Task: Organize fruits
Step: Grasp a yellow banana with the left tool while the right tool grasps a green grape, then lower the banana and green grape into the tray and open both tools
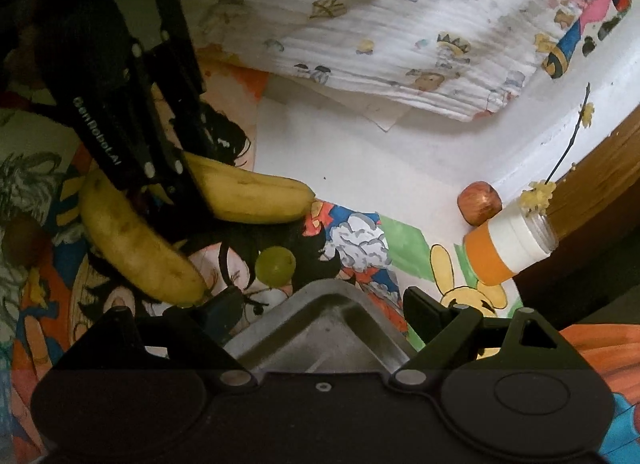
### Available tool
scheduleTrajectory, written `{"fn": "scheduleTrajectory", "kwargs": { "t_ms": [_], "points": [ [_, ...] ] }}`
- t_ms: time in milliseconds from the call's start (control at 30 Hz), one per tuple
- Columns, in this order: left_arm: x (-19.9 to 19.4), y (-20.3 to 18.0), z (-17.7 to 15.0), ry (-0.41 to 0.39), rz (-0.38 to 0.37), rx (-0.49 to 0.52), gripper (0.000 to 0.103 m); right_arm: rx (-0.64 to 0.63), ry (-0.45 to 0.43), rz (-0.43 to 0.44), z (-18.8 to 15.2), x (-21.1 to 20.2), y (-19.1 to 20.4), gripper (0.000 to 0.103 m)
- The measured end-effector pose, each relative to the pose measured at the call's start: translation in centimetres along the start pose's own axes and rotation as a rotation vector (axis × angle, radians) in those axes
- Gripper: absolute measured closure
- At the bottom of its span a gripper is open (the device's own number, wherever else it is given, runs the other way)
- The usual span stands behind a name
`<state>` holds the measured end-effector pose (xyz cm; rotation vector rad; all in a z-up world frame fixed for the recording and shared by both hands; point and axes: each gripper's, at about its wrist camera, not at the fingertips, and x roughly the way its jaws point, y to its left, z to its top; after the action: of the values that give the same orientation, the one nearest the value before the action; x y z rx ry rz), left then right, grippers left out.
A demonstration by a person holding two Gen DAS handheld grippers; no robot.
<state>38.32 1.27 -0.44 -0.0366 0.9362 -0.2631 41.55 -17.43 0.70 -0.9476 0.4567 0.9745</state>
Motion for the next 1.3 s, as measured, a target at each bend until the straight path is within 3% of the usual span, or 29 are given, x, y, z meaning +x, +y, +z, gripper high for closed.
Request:
{"fn": "scheduleTrajectory", "kwargs": {
  "t_ms": [100,267,433,767,900,1133,1300],
  "points": [
    [-0.2,0.3,-0.1,-0.008,0.005,-0.017,0.068,0.015,-0.011,0.019,0.2,0.3,-0.3,0.024],
    [-0.3,0.5,-0.3,-0.016,-0.003,-0.019,0.068,0.027,0.002,0.09,0.5,1.2,-0.7,0.048],
    [-0.3,0.5,-0.4,-0.027,-0.006,-0.018,0.068,0.081,0.009,0.184,0.7,2.0,-1.2,0.053],
    [-0.1,0.1,-0.2,-0.022,0.012,-0.009,0.067,0.092,0.014,0.225,1.2,2.9,-1.4,0.073],
    [0.0,0.2,-0.1,-0.026,0.011,-0.014,0.067,0.089,0.032,0.222,1.6,2.8,-1.1,0.076],
    [0.0,0.2,-0.4,-0.035,0.01,-0.021,0.068,0.221,0.044,0.183,1.4,2.3,-1.1,0.077],
    [-0.7,0.5,-0.6,-0.045,-0.022,-0.115,0.069,0.28,0.041,0.131,1.2,1.7,-0.6,0.077]
  ]
}}
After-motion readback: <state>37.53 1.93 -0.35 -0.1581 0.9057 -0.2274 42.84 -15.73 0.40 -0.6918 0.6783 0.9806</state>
